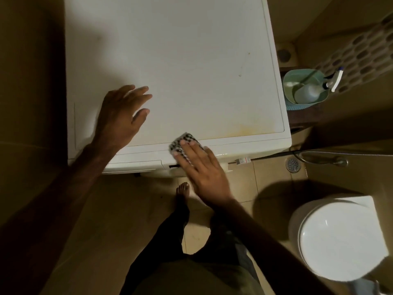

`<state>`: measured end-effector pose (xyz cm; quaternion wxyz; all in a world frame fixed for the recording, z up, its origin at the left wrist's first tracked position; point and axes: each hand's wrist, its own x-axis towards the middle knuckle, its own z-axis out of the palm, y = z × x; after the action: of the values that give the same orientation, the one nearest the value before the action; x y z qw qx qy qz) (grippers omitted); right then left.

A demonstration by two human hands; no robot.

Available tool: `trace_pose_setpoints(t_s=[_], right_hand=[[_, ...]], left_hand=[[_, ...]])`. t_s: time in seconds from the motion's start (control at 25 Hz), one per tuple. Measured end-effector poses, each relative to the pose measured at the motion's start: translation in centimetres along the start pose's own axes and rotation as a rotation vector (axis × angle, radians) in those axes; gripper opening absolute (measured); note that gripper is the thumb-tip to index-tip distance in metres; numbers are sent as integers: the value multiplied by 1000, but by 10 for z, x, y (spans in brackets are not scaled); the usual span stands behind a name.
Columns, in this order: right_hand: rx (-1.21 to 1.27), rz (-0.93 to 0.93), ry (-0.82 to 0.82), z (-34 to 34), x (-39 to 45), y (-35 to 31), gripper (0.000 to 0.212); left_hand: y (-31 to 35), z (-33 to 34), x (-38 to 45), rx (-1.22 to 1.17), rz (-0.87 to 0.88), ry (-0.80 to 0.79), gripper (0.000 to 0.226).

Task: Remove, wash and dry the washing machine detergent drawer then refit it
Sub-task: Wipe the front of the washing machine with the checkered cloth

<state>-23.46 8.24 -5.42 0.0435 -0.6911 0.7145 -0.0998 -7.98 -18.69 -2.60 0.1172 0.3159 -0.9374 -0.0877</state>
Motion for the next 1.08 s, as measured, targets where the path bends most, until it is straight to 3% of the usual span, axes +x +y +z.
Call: trace_pose_setpoints(t_s=[0.08,0.16,0.24,0.32,0.4,0.48,0.56,0.72,0.8,0.92,1.0,1.08], right_hand=[[-27,140,43,-9,-24,41,81],[8,366,133,-19,-31,72,64],[32,482,201,-19,-6,63,56],[33,400,218,-9,30,19,58],[42,152,140,2,42,-23,62],[29,-27,66,6,29,-21,69],[27,29,48,-5,13,8,74],[196,390,158,-20,28,14,57],[199,285,124,-13,61,-30,53],[102,-90,31,7,81,-83,50],[91,-231,36,12,80,-74,49],[120,-228,89,6,71,-57,51]], left_hand=[[-8,-5,-7,-3,-29,19,36],[-18,-8,-17,-11,-63,43,35],[-24,-9,-28,-26,-97,70,34],[-23,-10,-36,-43,-125,90,33],[-20,-10,-38,-48,-141,96,32],[-22,-14,-42,-54,-154,126,31],[-30,-19,-47,-54,-166,151,31],[-46,-26,-68,-102,-312,99,38],[-52,-27,-80,-135,-396,85,42],[-57,-33,-92,-225,-498,96,43],[-63,-39,-98,-234,-592,110,43],[-65,-46,-102,-238,-641,136,42]])
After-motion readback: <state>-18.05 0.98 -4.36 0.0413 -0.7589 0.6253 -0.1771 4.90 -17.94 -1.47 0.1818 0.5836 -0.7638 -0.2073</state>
